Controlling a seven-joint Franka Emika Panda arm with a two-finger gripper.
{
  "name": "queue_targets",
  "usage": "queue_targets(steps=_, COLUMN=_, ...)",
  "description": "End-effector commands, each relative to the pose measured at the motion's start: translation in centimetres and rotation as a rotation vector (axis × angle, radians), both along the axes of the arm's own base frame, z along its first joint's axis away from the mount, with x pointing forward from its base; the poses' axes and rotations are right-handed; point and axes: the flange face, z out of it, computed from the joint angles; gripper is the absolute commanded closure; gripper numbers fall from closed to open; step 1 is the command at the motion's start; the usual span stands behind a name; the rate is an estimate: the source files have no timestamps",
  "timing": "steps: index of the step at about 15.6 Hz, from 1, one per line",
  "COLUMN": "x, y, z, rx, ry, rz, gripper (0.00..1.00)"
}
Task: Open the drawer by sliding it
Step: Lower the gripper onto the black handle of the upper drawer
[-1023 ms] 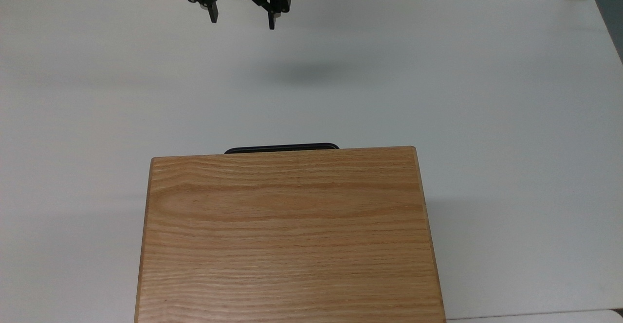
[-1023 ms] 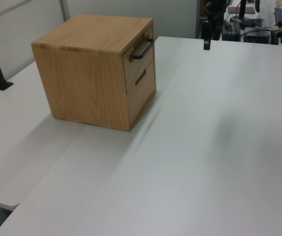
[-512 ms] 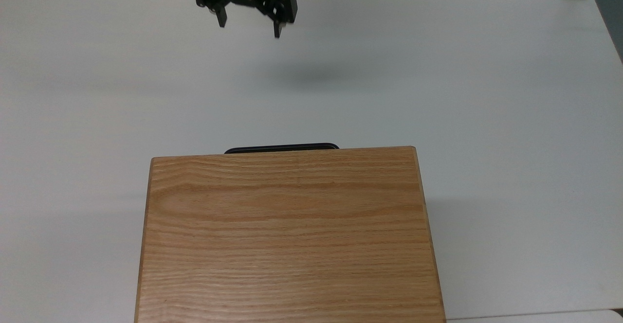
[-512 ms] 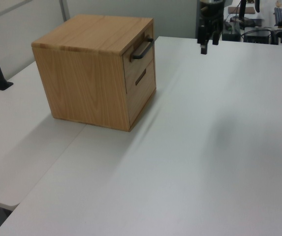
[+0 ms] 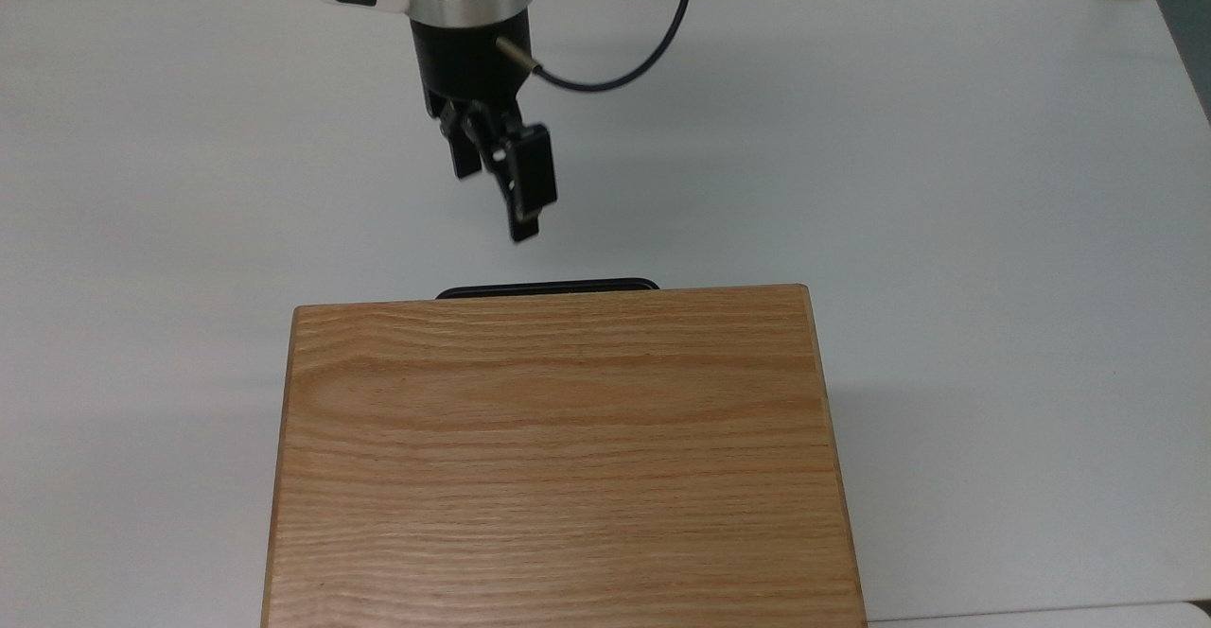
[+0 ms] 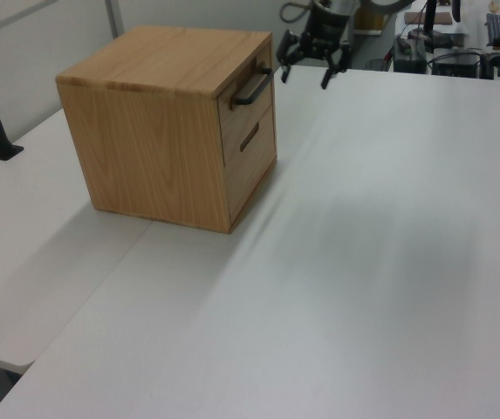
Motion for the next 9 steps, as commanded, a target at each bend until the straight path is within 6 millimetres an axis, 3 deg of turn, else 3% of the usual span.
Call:
queue_targets(steps=1, x=1.4, y=2.0, z=1.0, rx=0.137, ry=-0.093, rz=-0.222, gripper=0.10)
queue_targets(steps=4, x=2.2, y=3.8, z=-0.6, rx=0.168, ry=-0.100, rz=-0.263, gripper=0.17)
queue_targets(steps=7, x=3.3, y=5.3, z=-2.6, rx=0.190, ry=-0.130, rz=-0.289, gripper=0.34)
queue_targets(steps=9, x=3.8, y=5.4, z=-2.8, rx=0.211, ry=-0.175, rz=-0.308, gripper=0.44)
